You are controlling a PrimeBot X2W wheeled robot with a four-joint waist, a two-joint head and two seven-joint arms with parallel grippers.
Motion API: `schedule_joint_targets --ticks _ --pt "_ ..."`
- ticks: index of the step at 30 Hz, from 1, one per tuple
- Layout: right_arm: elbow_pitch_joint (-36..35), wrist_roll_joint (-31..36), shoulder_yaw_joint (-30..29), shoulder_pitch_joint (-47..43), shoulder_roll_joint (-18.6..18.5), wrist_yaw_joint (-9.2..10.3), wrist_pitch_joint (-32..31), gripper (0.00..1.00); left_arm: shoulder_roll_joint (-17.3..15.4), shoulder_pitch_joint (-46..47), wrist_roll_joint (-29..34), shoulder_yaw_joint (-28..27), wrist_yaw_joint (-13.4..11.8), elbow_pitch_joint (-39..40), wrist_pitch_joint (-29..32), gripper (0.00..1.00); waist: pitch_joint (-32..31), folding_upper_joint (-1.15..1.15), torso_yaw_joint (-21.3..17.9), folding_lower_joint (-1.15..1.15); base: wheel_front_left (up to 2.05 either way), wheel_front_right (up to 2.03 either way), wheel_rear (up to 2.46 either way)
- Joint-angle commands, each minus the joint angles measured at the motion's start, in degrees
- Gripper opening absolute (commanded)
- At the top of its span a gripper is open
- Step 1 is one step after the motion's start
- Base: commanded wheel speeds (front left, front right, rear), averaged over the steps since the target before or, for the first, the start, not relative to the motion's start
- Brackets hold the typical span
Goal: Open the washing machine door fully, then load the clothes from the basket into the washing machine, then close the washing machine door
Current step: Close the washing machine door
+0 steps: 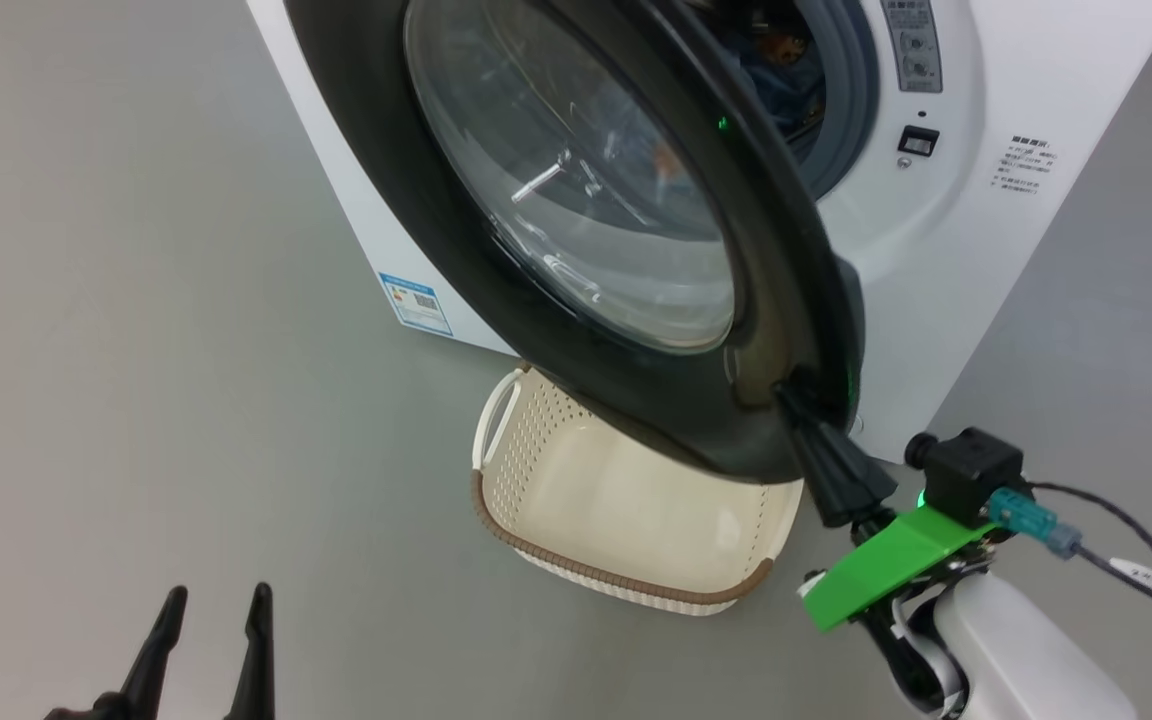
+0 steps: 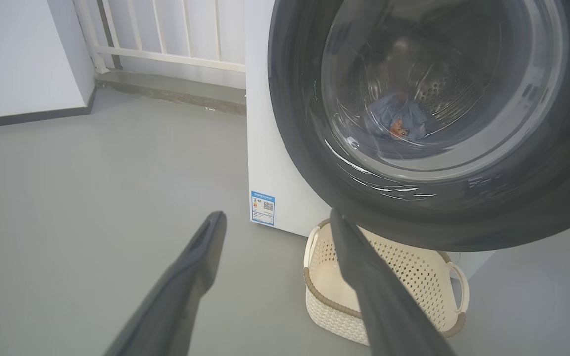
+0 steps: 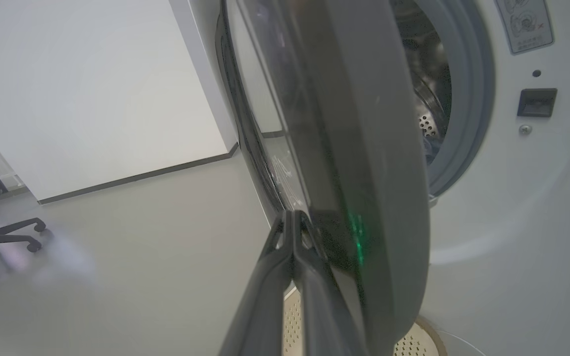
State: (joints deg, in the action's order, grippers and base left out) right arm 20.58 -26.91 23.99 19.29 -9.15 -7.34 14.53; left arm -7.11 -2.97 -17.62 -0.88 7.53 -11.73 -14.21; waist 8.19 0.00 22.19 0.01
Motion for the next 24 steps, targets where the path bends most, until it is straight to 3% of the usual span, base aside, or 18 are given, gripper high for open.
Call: schedule_joint_targets --ticks 1,24 --pt "-1.0 1.2 -0.5 2.4 -0.2 -0.14 0.5 0.0 -0.5 2.5 -0.3 -1.7 0.0 1.8 -0.8 1.0 0.7 0.0 0.2 -0.01 0.0 0.0 0.0" --pt "1.6 3.3 -9.2 13.3 -2.3 -0.14 0.5 0.0 -0.1 8.5 -1.9 1.9 0.0 2.3 -0.8 1.0 8.9 0.0 2.1 -0.01 0.0 0.0 0.0"
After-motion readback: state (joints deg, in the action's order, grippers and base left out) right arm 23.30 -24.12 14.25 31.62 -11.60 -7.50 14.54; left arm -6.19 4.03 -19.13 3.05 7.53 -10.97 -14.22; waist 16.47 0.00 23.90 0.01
